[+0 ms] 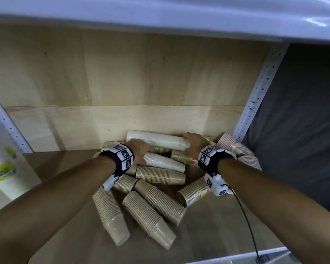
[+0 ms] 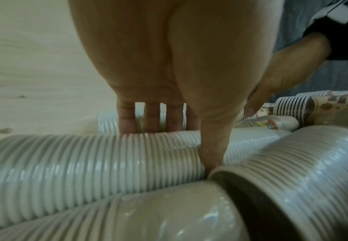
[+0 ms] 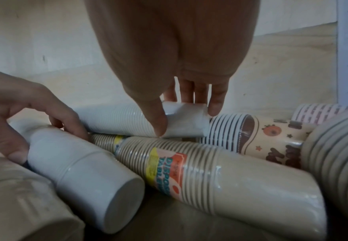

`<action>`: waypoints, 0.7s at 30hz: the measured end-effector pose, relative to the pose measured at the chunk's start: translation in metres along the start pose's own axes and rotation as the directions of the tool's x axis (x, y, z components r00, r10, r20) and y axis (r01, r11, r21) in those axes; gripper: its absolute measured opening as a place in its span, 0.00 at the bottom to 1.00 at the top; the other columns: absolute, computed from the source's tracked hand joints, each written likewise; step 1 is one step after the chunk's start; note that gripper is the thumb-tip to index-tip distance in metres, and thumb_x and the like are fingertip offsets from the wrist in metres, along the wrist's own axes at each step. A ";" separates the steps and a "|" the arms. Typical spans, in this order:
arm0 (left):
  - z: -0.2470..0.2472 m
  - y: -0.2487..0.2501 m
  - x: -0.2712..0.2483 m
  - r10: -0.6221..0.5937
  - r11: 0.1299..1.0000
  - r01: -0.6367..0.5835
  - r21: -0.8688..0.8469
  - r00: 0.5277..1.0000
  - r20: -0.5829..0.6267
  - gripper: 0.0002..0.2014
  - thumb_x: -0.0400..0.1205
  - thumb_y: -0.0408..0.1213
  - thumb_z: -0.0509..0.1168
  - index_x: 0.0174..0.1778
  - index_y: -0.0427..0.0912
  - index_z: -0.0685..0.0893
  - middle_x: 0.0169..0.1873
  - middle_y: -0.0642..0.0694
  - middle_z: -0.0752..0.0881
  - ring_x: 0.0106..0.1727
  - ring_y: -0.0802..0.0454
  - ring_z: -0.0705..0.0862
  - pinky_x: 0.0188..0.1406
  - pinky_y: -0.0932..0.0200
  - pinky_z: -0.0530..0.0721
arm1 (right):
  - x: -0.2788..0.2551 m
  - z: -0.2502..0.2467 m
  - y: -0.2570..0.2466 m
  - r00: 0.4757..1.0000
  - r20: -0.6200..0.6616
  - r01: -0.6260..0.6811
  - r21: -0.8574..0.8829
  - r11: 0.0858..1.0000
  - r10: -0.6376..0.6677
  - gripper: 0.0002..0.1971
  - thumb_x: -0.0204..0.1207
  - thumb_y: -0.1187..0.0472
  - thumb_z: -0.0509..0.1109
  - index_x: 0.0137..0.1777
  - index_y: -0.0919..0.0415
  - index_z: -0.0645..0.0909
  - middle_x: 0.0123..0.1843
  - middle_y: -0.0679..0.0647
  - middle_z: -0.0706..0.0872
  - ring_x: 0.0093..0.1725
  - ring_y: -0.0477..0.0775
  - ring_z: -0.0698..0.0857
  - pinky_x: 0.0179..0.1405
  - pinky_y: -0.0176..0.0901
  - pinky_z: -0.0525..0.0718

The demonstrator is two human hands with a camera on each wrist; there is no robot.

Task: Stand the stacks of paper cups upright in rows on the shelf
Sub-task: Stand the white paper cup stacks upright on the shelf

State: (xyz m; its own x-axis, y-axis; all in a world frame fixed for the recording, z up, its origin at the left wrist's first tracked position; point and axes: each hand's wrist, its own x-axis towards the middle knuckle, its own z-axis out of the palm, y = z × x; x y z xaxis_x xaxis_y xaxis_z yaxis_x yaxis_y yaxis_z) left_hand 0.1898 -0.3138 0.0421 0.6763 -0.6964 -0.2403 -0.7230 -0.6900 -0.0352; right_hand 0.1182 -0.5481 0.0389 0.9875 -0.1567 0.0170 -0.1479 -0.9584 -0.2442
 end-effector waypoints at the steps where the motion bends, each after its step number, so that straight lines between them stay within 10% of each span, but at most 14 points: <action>1: -0.001 -0.001 -0.002 0.003 1.000 -0.003 -0.004 1.000 -0.004 0.31 0.78 0.46 0.72 0.78 0.53 0.72 0.71 0.48 0.80 0.69 0.46 0.78 0.65 0.54 0.76 | -0.001 -0.001 -0.001 1.000 -0.009 -0.004 -0.013 1.000 0.004 0.26 0.73 0.59 0.72 0.73 0.55 0.73 0.64 0.57 0.82 0.63 0.59 0.80 0.63 0.51 0.79; 9: -0.011 -0.006 -0.022 -0.012 1.000 0.010 -0.022 0.996 -0.088 0.26 0.76 0.43 0.73 0.68 0.51 0.73 0.64 0.49 0.80 0.62 0.48 0.78 0.61 0.49 0.79 | -0.011 -0.016 -0.006 1.000 -0.018 0.007 -0.027 1.000 -0.007 0.28 0.73 0.62 0.71 0.74 0.55 0.72 0.64 0.59 0.79 0.62 0.61 0.81 0.61 0.54 0.81; 16: -0.029 -0.028 -0.063 -0.115 0.988 0.094 -0.122 0.977 -0.182 0.32 0.79 0.40 0.70 0.79 0.50 0.68 0.67 0.48 0.76 0.67 0.47 0.76 0.67 0.48 0.75 | -0.022 -0.053 -0.024 0.998 -0.048 0.046 -0.037 0.998 -0.048 0.29 0.74 0.61 0.70 0.75 0.55 0.71 0.66 0.58 0.76 0.65 0.60 0.77 0.65 0.54 0.78; 21: -0.045 -0.038 -0.094 -0.222 0.939 0.138 -0.314 0.943 -0.249 0.32 0.75 0.45 0.76 0.72 0.44 0.70 0.61 0.45 0.79 0.60 0.46 0.79 0.54 0.56 0.75 | -0.032 -0.077 -0.053 0.985 -0.126 0.115 -0.028 0.993 -0.117 0.27 0.76 0.61 0.70 0.76 0.56 0.72 0.68 0.59 0.73 0.69 0.60 0.73 0.66 0.55 0.78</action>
State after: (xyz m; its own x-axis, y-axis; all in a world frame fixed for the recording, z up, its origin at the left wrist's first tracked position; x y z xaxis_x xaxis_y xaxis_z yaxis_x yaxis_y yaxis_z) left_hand 0.1596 -0.2313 0.1100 0.8329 -0.5529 0.0233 -0.5417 -0.8061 0.2383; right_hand 0.0901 -0.5111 0.1260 0.9833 -0.0719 0.1675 -0.0351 -0.9764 -0.2133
